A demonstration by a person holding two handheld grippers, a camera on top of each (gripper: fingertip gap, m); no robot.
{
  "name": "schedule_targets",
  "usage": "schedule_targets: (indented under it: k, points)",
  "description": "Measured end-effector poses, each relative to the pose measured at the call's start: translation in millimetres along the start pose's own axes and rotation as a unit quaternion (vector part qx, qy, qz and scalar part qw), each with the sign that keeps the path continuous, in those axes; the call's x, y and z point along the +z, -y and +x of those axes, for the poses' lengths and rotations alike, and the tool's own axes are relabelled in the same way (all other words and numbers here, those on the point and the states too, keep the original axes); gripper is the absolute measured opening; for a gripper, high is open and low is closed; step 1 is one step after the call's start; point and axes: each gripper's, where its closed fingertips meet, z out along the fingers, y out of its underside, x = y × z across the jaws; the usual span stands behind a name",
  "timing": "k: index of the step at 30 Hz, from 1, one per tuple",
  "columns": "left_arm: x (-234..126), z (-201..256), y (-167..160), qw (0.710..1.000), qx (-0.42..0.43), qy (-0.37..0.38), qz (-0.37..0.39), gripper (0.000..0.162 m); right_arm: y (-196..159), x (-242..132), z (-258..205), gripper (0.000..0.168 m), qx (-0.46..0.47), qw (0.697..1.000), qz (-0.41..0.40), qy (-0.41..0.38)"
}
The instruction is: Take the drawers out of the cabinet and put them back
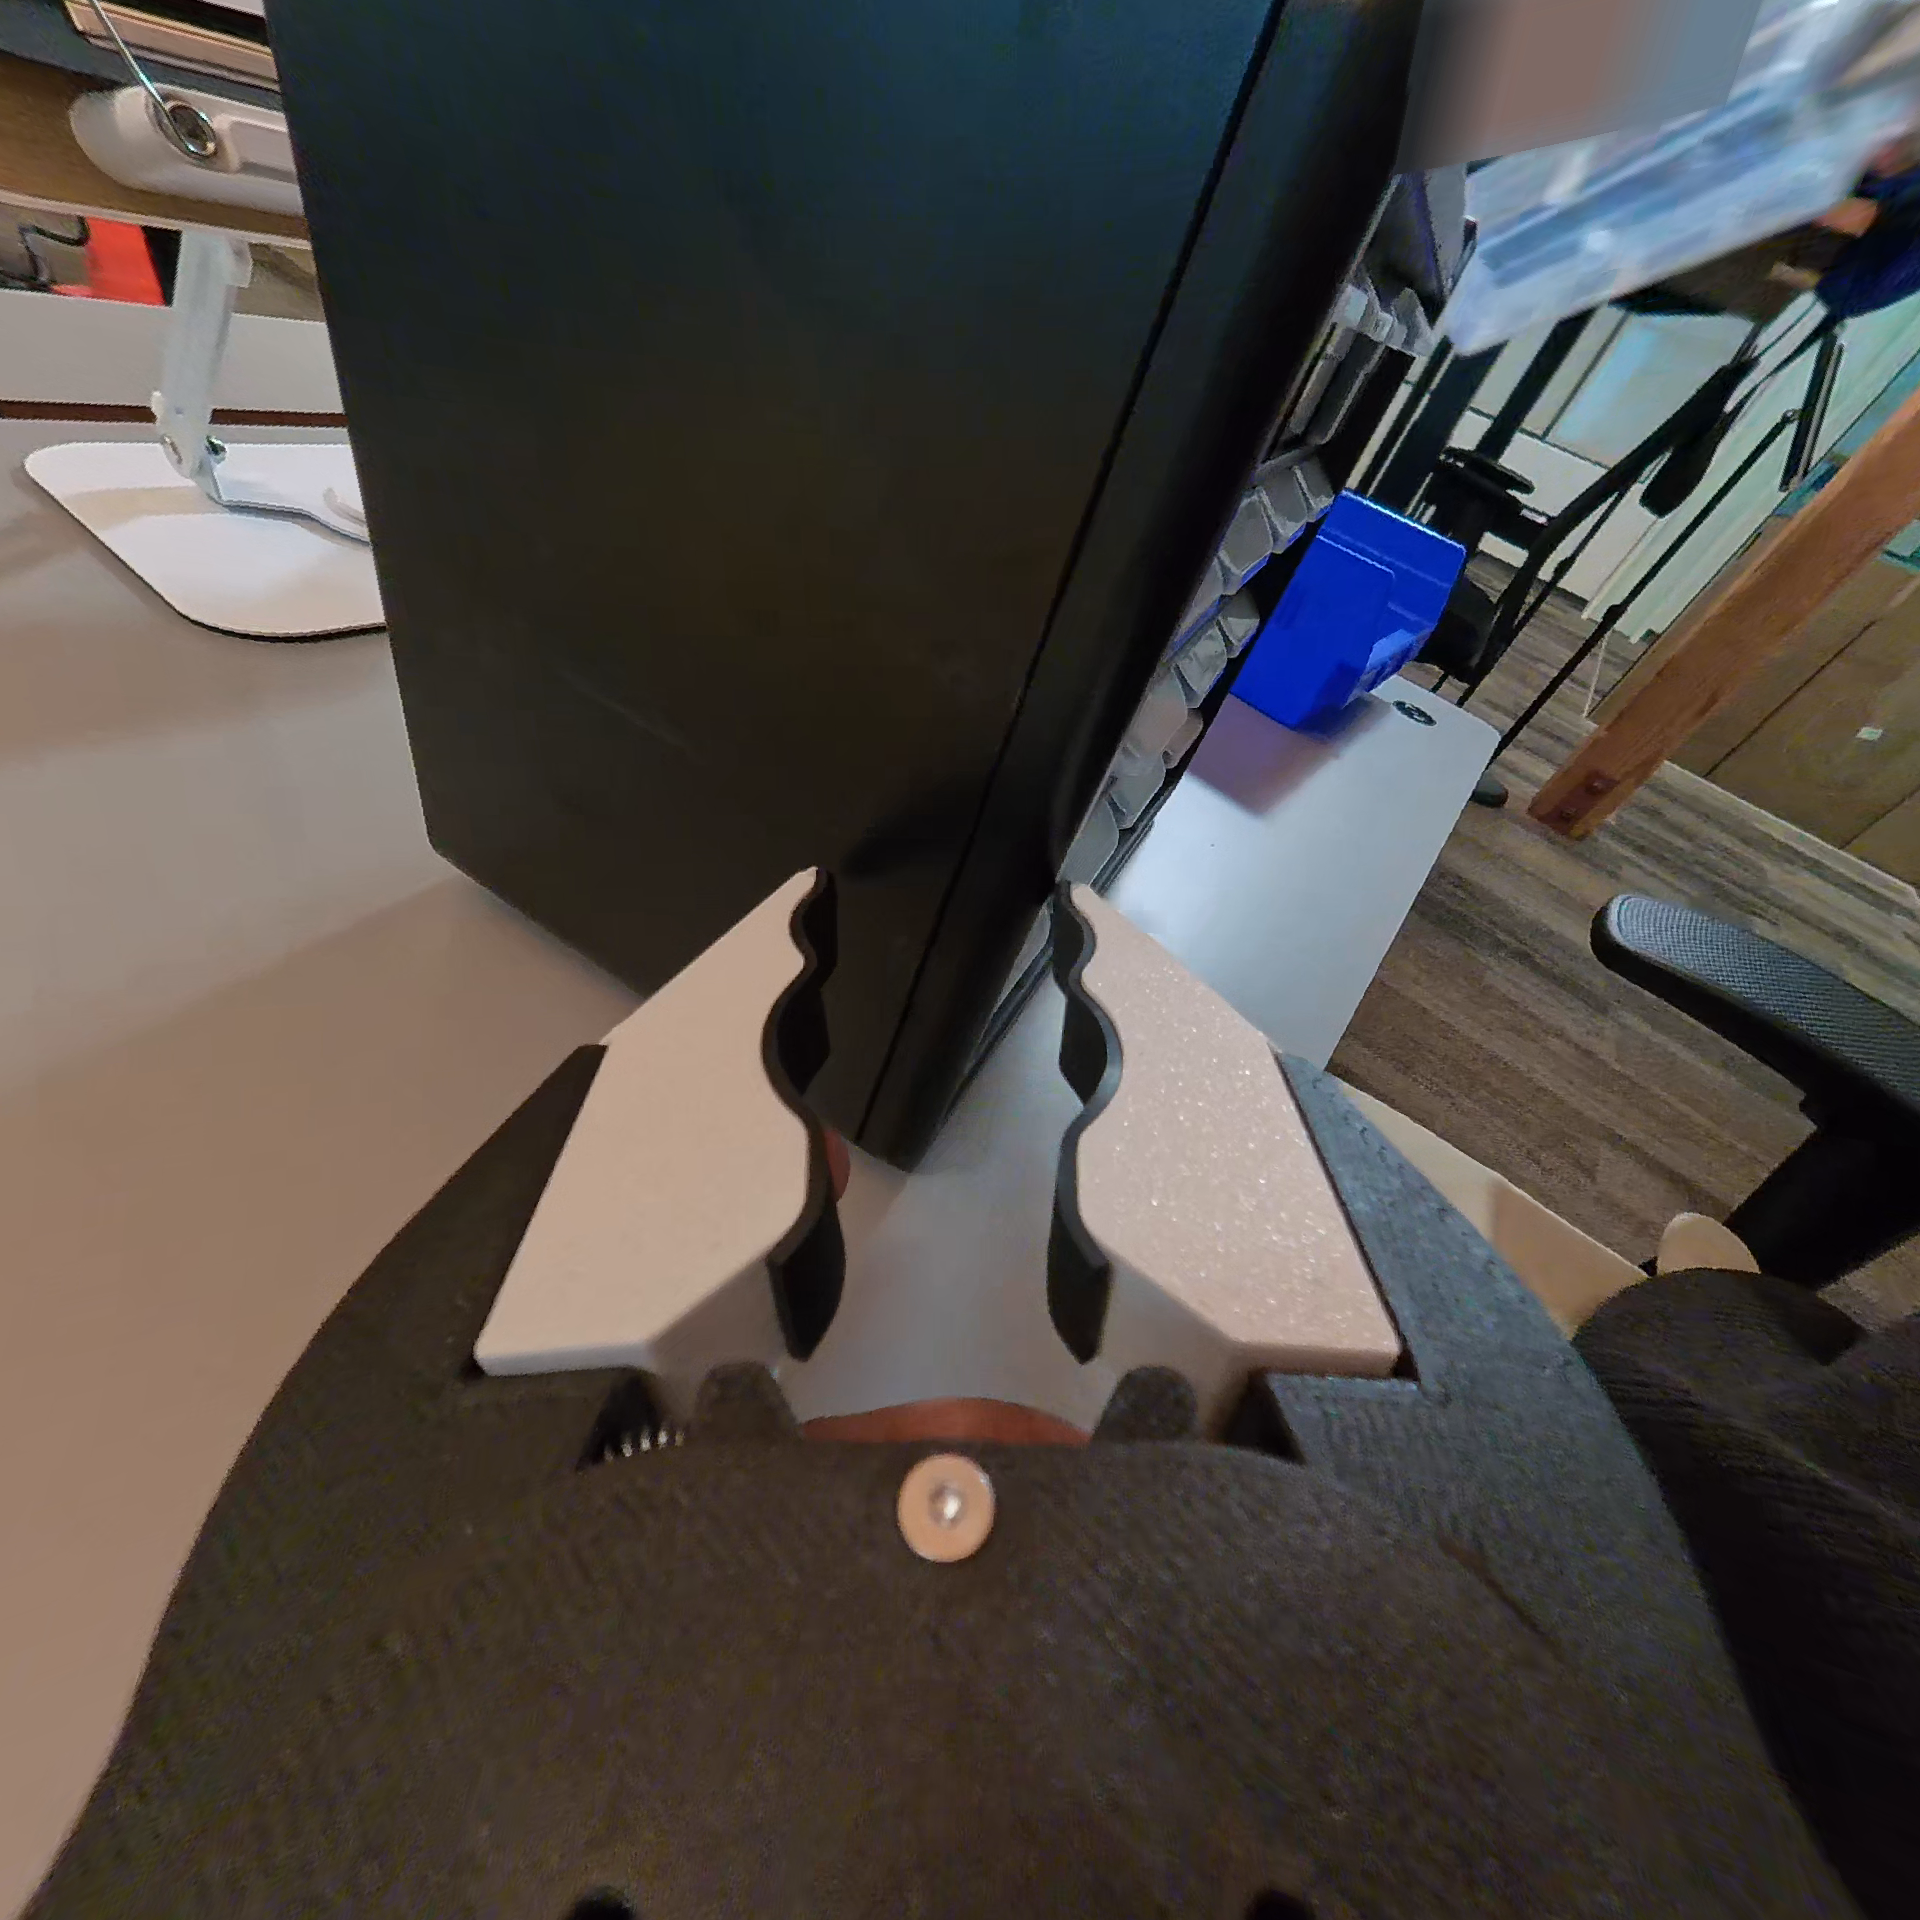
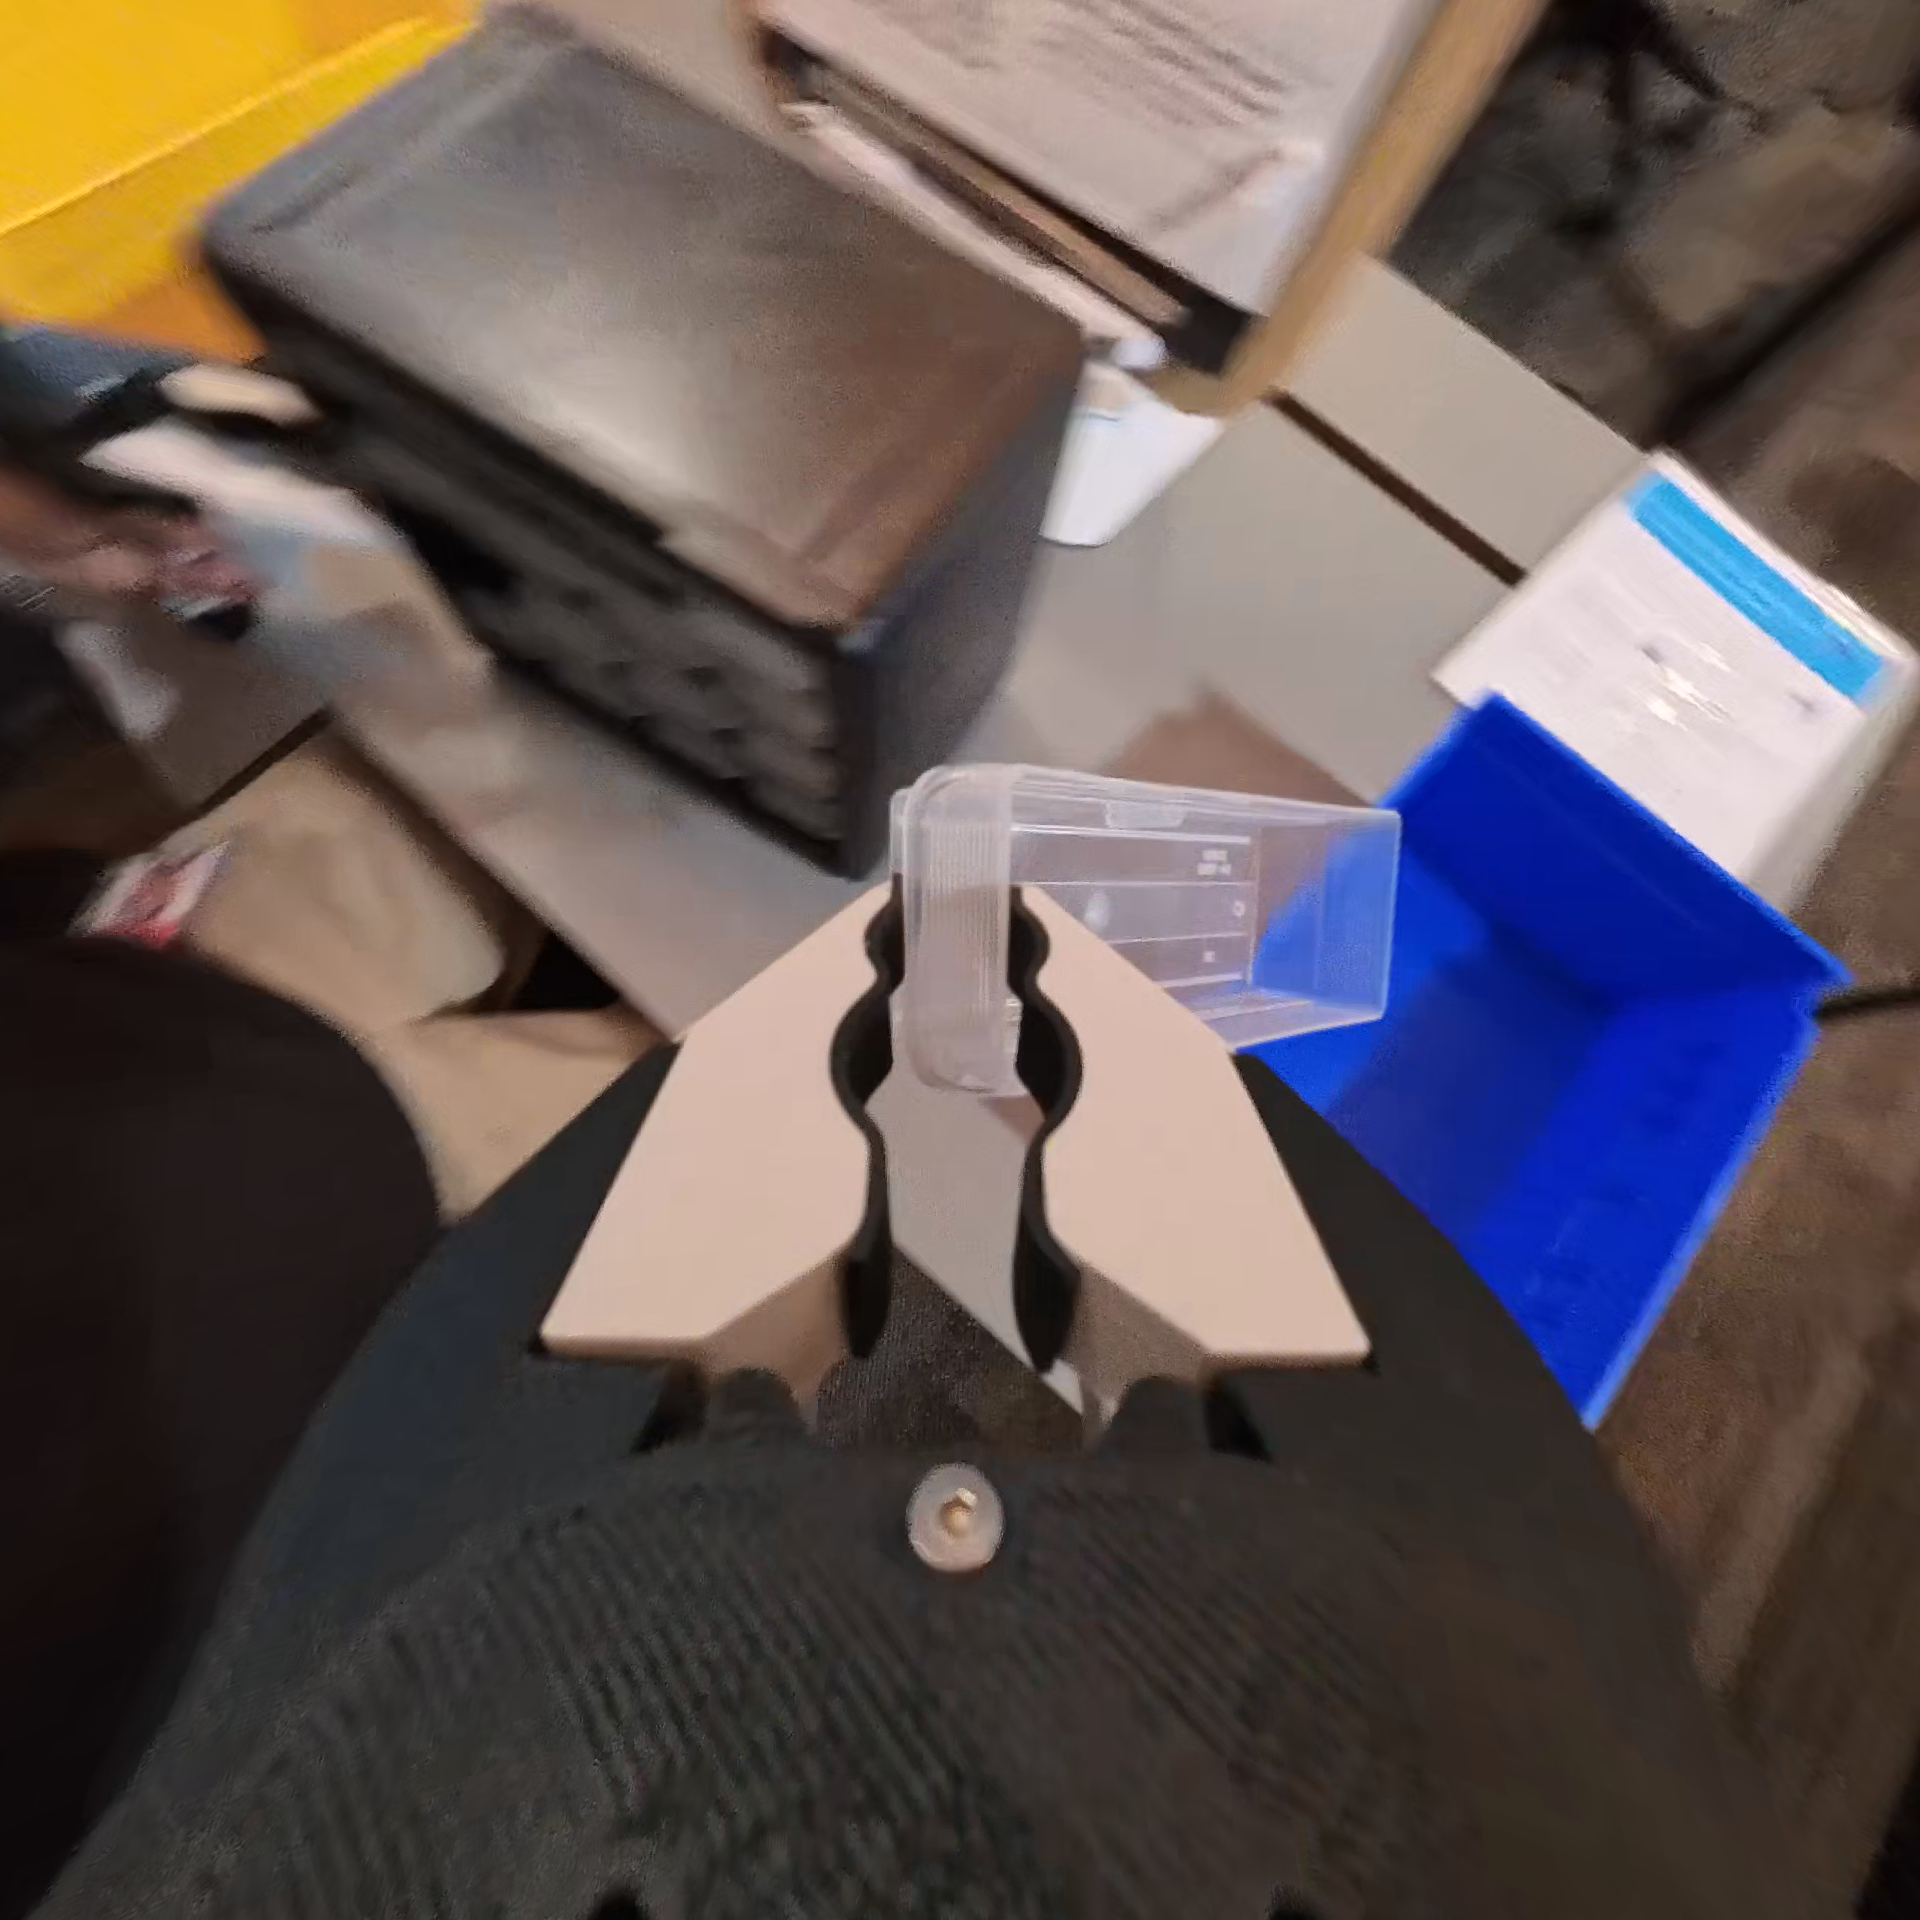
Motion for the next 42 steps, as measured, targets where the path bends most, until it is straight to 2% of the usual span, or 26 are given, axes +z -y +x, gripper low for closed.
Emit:
schedule_targets:
  k: [6,13,20,27,32,35,39,42]
  points:
    - [-0.9,-0.6,-0.8,1.0,0.004,0.004,-0.001,0.038,-33.6,80.7,143.9,0.018,0.14,0.984,-0.047,-0.099]
    - [-0.8,-1.6,-1.7,1.0,0.001,0.001,-0.002,0.04,-79.6,172.8,227.0,0.018,0.18,0.956,-0.149,-0.179]
    - [-5.0,-3.4,-2.7,1.0,-0.002,0.008,0.001,0.04,-114.6,221.5,246.3,0.018,0.186,0.938,-0.218,-0.193]
    - [-5.1,-3.6,-3.0,1.0,-0.003,0.01,0.001,0.04,-123.8,241.8,250.4,0.017,0.192,0.931,-0.248,-0.189]
    - [-4.6,-3.5,-3.9,1.0,0.0,0.011,-0.001,0.039,-124.6,247.6,252.8,0.02,0.202,0.929,-0.243,-0.19]
    - [-4.3,-3.5,-4.3,1.0,0.0,0.012,-0.002,0.039,-124.0,244.9,255.2,0.044,0.205,0.928,-0.24,-0.196]
    - [-4.3,-3.3,-4.2,1.0,0.0,0.011,-0.002,0.039,-120.8,232.3,260.8,0.046,0.197,0.928,-0.235,-0.211]
    - [-4.3,-3.3,-4.1,1.0,0.001,0.012,-0.002,0.039,-106.2,216.9,261.6,0.046,0.21,0.934,-0.196,-0.213]
